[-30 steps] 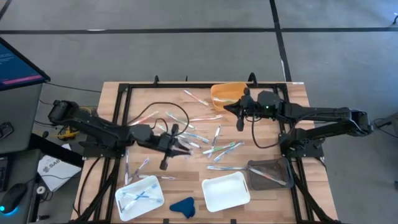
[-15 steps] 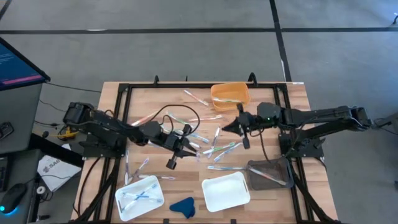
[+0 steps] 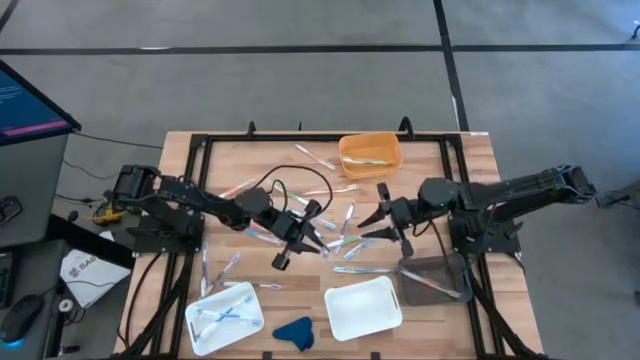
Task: Pick & Place Toothbrushes
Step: Put the violet toothbrush into the right white bin
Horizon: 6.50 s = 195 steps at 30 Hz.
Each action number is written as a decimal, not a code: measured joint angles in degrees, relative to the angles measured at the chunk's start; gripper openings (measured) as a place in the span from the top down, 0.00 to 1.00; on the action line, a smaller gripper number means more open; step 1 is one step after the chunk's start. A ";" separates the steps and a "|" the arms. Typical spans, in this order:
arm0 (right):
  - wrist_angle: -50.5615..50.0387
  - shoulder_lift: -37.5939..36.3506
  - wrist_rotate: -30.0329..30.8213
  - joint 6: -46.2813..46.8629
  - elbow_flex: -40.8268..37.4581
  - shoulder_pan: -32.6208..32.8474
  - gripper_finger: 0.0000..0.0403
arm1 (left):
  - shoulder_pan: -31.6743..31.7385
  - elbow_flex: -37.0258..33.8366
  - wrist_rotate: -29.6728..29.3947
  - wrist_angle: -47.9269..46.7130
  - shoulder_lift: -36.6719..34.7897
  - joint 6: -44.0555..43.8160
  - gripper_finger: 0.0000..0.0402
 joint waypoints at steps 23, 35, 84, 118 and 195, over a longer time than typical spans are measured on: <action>12.14 7.54 0.28 -4.83 0.83 0.10 0.48 | 2.53 7.91 -3.26 1.34 4.02 7.07 0.97; 10.05 7.93 0.30 -4.52 2.15 -0.53 0.54 | 3.47 8.90 -3.91 1.68 5.64 4.19 0.97; -4.18 6.47 7.80 -1.81 6.85 -0.66 0.95 | 0.92 8.59 -36.40 -41.90 -15.91 4.08 0.64; -38.62 36.79 22.25 34.57 31.75 25.68 0.97 | -8.83 1.76 -55.89 -46.48 -24.92 -12.76 0.64; -41.13 47.21 12.20 36.11 28.03 26.74 0.80 | -14.98 1.60 -51.88 -42.62 -27.26 -10.90 0.64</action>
